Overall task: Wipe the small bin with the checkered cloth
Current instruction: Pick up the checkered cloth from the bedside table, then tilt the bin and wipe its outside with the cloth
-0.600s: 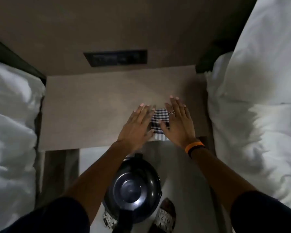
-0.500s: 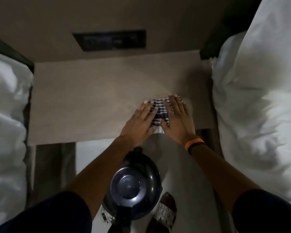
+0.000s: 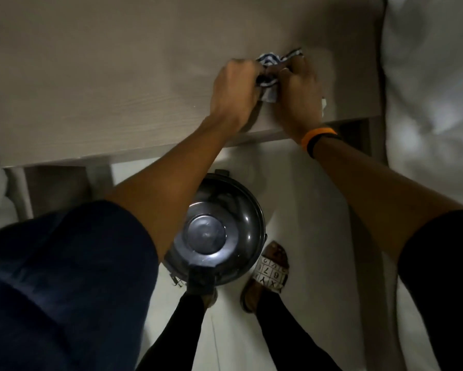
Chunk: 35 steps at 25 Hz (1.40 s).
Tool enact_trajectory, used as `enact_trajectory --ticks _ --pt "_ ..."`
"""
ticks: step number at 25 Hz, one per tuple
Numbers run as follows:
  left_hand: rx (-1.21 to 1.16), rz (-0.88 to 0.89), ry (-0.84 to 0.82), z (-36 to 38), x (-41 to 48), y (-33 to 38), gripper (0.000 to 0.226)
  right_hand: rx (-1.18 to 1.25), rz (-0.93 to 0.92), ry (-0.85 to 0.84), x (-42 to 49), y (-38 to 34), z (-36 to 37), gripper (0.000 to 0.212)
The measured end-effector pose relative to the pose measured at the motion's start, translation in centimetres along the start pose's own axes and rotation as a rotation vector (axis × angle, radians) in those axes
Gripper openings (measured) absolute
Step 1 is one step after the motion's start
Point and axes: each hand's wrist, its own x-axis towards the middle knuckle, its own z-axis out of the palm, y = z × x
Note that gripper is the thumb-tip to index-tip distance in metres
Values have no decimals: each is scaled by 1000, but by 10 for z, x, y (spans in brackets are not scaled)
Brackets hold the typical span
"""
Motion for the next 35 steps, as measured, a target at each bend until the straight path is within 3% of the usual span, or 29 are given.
enact_trajectory --ticks 3,5,9,12,13,15,18,20,22,25,32,35 --pt "-278 54 42 -9 -71 -7 51 155 -26 19 -53 -14 -19 40" --pt "-354 -44 -3 1 -152 -11 76 258 22 55 -107 -23 -23 45" --pt "-32 -74 -163 54 -317 -23 94 275 99 4 -221 -24 5 42" --pt "73 -262 -311 90 -386 -43 123 218 -2 -81 -301 -27 54 27" --pt "73 -313 -315 99 -396 -50 128 220 -32 -158 -323 -31 66 24" --pt "56 -356 -280 113 -404 -61 128 169 -225 -312 -361 -35 86 41" --pt "49 -358 -205 125 -408 -71 130 124 -335 -267 -376 -23 105 48" --pt "99 -303 -180 130 -412 -72 128 182 -146 -225 -378 -14 108 42" --pt "210 -236 -191 137 -413 -69 123 287 168 -191 -371 -6 104 32" --pt "333 -238 -213 147 -409 -58 127 554 495 -210 -338 11 97 31" --pt "426 -127 -205 163 -373 -42 128 883 776 -254 -323 13 92 17" --pt "421 -167 -162 152 -358 -32 122 1081 935 -218 -329 19 87 30"
